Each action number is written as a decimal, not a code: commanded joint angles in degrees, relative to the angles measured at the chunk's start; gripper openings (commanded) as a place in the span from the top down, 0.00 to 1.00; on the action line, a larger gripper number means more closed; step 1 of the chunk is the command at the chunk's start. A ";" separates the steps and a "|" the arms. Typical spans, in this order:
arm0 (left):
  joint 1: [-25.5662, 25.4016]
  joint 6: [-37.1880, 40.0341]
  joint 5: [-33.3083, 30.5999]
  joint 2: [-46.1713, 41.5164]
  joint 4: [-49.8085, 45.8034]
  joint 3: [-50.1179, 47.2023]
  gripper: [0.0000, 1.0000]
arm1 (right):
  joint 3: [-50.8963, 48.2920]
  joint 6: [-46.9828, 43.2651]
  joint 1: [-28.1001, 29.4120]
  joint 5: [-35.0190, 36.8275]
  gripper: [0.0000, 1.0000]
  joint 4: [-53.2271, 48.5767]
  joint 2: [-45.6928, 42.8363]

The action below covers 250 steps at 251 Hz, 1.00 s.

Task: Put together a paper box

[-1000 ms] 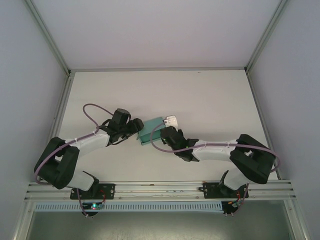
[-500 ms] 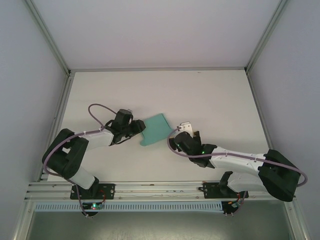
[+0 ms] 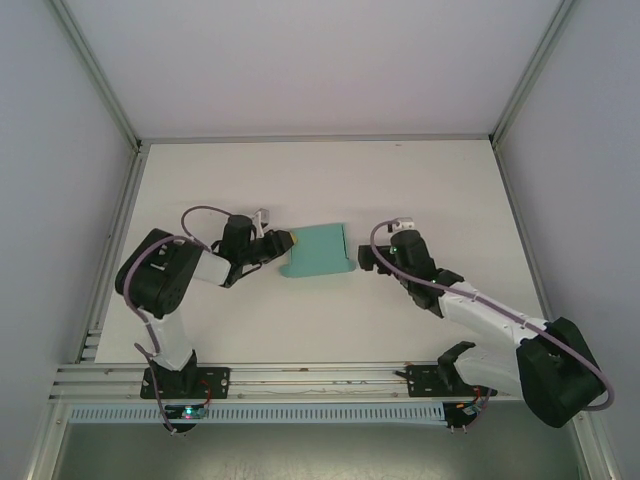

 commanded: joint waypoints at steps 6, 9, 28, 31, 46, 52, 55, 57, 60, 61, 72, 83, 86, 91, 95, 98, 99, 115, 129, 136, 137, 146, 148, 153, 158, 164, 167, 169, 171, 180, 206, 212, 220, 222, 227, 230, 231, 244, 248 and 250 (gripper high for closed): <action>1.92 -4.50 4.72 6.71 9.05 -2.81 0.94 | 3.70 3.77 -1.82 -11.99 0.01 4.00 4.87; 1.99 -4.55 4.96 6.98 9.44 -2.78 0.94 | 3.93 3.91 -1.86 -12.49 0.01 4.07 5.43; 2.21 -4.42 5.40 7.83 8.92 -2.28 0.94 | 6.11 6.09 -2.28 -16.38 0.02 6.08 9.12; 2.31 -4.25 5.40 7.85 8.61 -2.24 0.94 | 6.43 6.52 -2.33 -17.29 0.01 6.60 9.76; 2.36 -3.52 4.99 8.01 7.69 -2.09 0.94 | 7.70 9.52 -2.77 -21.07 0.02 9.96 12.85; 2.43 -3.42 4.98 8.04 7.85 -2.20 0.94 | 8.10 10.62 -2.98 -22.48 0.02 11.44 14.19; 2.41 -3.43 4.97 8.08 7.96 -2.21 0.94 | 8.36 11.15 -3.07 -23.14 0.02 12.11 14.94; 2.44 -3.48 4.96 8.04 8.16 -2.31 0.94 | 8.50 11.46 -3.20 -23.65 0.02 12.60 15.44; 2.45 -3.39 4.96 8.09 8.35 -2.36 0.94 | 8.71 11.90 -3.36 -24.29 0.02 13.16 16.25; 2.45 -3.40 4.96 8.10 8.44 -2.41 0.94 | 8.82 12.10 -3.45 -24.45 0.02 13.31 16.51; 2.61 -3.79 4.94 8.05 9.11 -2.76 0.94 | 10.01 13.95 -4.10 -26.84 0.03 14.51 19.41; 2.71 -3.62 5.14 8.03 9.14 -2.91 0.94 | 11.21 15.33 -4.71 -30.24 0.05 15.95 22.23; 2.82 -3.60 5.04 7.95 8.99 -2.91 0.94 | 11.54 15.89 -4.80 -31.03 0.05 16.34 22.85; 2.80 -3.50 4.97 7.98 8.81 -2.90 0.94 | 12.00 16.86 -4.92 -32.28 0.06 17.16 24.12; 2.80 -3.42 4.96 7.95 8.58 -2.90 0.94 | 12.29 17.50 -4.92 -33.33 0.07 17.97 25.01; 2.80 -3.26 4.91 7.99 8.46 -2.86 0.94 | 12.51 18.00 -4.92 -34.17 0.08 18.62 25.70; 2.80 -3.20 4.89 8.01 8.40 -2.84 0.94 | 12.61 18.13 -4.93 -34.49 0.09 18.86 25.94; 2.80 -2.80 5.05 8.26 8.40 -2.72 0.94 | 13.85 20.28 -4.29 -37.77 0.11 21.34 29.16; 2.80 -2.80 5.49 8.81 9.84 -2.81 0.94 | 15.17 20.49 -3.31 -39.46 0.13 21.64 31.29; 2.80 -2.95 5.45 9.07 10.75 -2.96 0.94 | 15.60 20.61 -2.87 -39.97 0.14 21.64 32.08; 2.84 -2.96 5.47 9.17 10.82 -2.98 0.94 | 15.65 20.63 -2.72 -40.03 0.14 21.64 32.16; 2.80 -3.18 5.32 9.40 11.77 -3.16 0.94 | 15.98 21.19 -2.44 -40.46 0.17 22.25 32.96; 2.80 -3.15 5.32 9.47 12.01 -3.17 0.93 | 15.90 21.31 -2.36 -40.66 0.18 22.52 33.13; 2.80 -3.19 5.45 9.45 12.52 -3.24 0.93 | 15.94 21.63 -2.28 -40.89 0.21 23.35 33.43; 2.80 -3.14 5.36 9.47 12.93 -3.26 0.93 | 15.81 22.12 -2.26 -41.07 0.23 23.94 33.67; 2.79 -3.14 5.31 9.44 13.13 -3.25 0.91 | 15.74 22.89 -2.25 -41.23 0.26 24.56 34.01; 2.81 -3.15 5.24 9.44 13.14 -3.24 0.91 | 15.72 23.26 -2.27 -41.37 0.28 24.81 34.12; 2.82 -3.10 5.23 9.37 13.17 -3.23 0.91 | 15.70 23.36 -2.28 -41.46 0.29 25.07 34.17; 2.80 -3.02 5.32 9.36 13.18 -3.25 0.90 | 15.70 23.47 -2.36 -41.55 0.31 25.24 34.22; 2.84 -2.81 5.40 9.18 13.16 -3.12 0.90 | 15.57 23.74 -2.36 -42.19 0.35 26.17 34.25; 2.80 -2.07 5.66 8.26 13.31 -3.04 0.86 | 14.96 25.14 -2.78 -43.58 0.45 28.15 33.79; 2.79 -1.81 5.88 7.94 13.12 -2.97 0.83 | 14.82 25.61 -2.83 -43.52 0.46 28.14 33.53; 2.80 -1.43 6.65 7.49 13.35 -2.83 0.78 | 14.45 25.76 -3.00 -43.67 0.48 28.11 33.14; 2.80 -1.37 6.92 7.37 13.53 -2.82 0.77 | 14.46 25.72 -3.01 -43.70 0.49 28.07 33.06; 2.81 -1.42 7.28 7.05 14.12 -2.78 0.72 | 14.26 25.65 -3.10 -43.73 0.49 27.91 32.76; 2.80 -1.47 7.47 6.89 14.58 -2.89 0.68 | 14.22 25.62 -3.16 -43.78 0.49 27.79 32.58; 2.80 -1.51 7.49 6.84 14.71 -2.94 0.67 | 14.21 25.59 -3.17 -43.78 0.49 27.70 32.46; 2.80 -1.65 7.54 5.74 16.54 -3.46 0.55 | 13.66 25.44 -3.49 -43.66 0.50 26.64 31.69; 2.80 -1.52 7.48 5.22 17.02 -3.64 0.49 | 13.57 25.33 -3.55 -43.58 0.50 26.34 31.36; 2.80 -1.59 7.44 5.00 17.21 -3.73 0.46 | 13.52 25.22 -3.67 -43.51 0.50 26.20 31.19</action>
